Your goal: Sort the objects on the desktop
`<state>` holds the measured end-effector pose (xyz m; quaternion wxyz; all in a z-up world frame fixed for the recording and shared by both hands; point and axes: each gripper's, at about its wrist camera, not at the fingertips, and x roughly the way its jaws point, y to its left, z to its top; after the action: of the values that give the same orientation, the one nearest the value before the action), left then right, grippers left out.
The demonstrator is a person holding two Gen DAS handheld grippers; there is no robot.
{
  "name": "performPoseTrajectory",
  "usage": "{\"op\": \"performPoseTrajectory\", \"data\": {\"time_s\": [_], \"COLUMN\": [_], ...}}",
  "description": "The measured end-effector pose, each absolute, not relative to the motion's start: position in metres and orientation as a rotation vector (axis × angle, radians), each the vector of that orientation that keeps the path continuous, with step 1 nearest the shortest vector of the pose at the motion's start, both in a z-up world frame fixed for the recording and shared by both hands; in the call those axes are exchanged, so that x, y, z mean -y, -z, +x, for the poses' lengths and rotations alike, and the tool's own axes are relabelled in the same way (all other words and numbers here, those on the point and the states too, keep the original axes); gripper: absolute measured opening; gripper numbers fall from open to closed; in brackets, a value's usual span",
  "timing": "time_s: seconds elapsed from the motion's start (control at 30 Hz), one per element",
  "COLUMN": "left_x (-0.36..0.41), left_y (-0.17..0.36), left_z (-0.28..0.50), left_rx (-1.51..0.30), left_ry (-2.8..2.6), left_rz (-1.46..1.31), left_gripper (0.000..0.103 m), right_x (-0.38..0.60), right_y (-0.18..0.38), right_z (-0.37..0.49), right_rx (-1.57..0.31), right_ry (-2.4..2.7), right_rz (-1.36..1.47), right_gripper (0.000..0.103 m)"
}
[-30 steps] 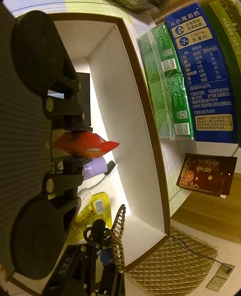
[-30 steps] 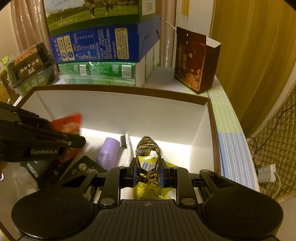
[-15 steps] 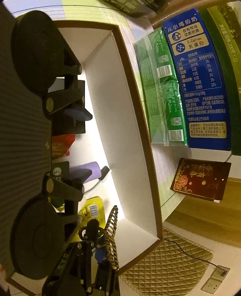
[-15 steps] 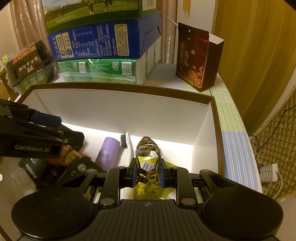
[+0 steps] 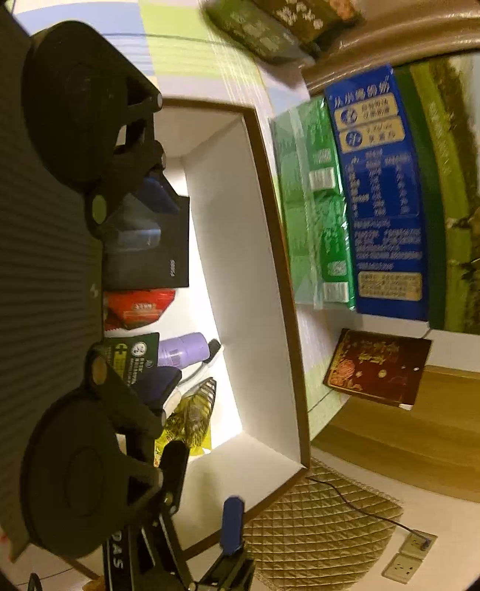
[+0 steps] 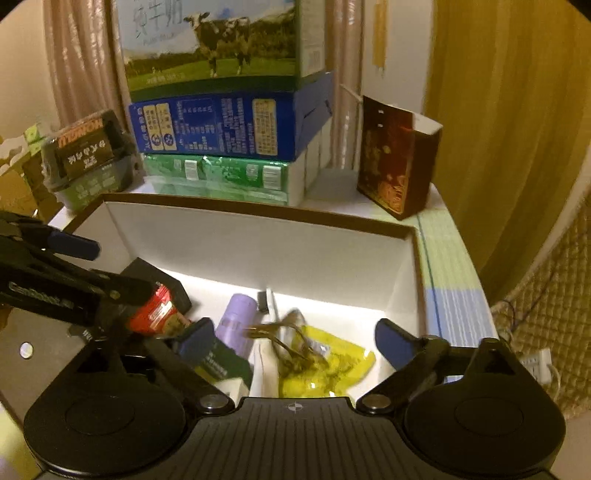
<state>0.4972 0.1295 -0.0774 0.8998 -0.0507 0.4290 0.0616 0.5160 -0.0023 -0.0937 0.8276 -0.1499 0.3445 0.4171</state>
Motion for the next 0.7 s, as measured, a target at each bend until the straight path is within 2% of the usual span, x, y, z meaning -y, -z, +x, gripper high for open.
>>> {"op": "performPoseTrajectory", "data": {"time_s": [0.27,0.53,0.7], "left_x": [-0.132,-0.117,-0.104], "left_y": [0.058,0.033,0.018], "left_z": [0.457,0.416,0.388], "left_rx": [-0.848,-0.783,-0.747], "left_ry": [-0.183,-0.235,-0.255], "left_rz": [-0.152,-0.121,-0.127], "left_gripper": [0.094,0.102,0.102], "right_x": [0.035,0.06,0.078], "right_y": [0.077,0.063,0.053], "right_z": [0.498,0.467,0.447], "right_rx": [-0.756,-0.733,-0.717], "right_ry": [-0.875,-0.875,-0.881], "right_rz": [-0.246,-0.255,-0.241], "right_gripper": [0.101,0.101,0.101]}}
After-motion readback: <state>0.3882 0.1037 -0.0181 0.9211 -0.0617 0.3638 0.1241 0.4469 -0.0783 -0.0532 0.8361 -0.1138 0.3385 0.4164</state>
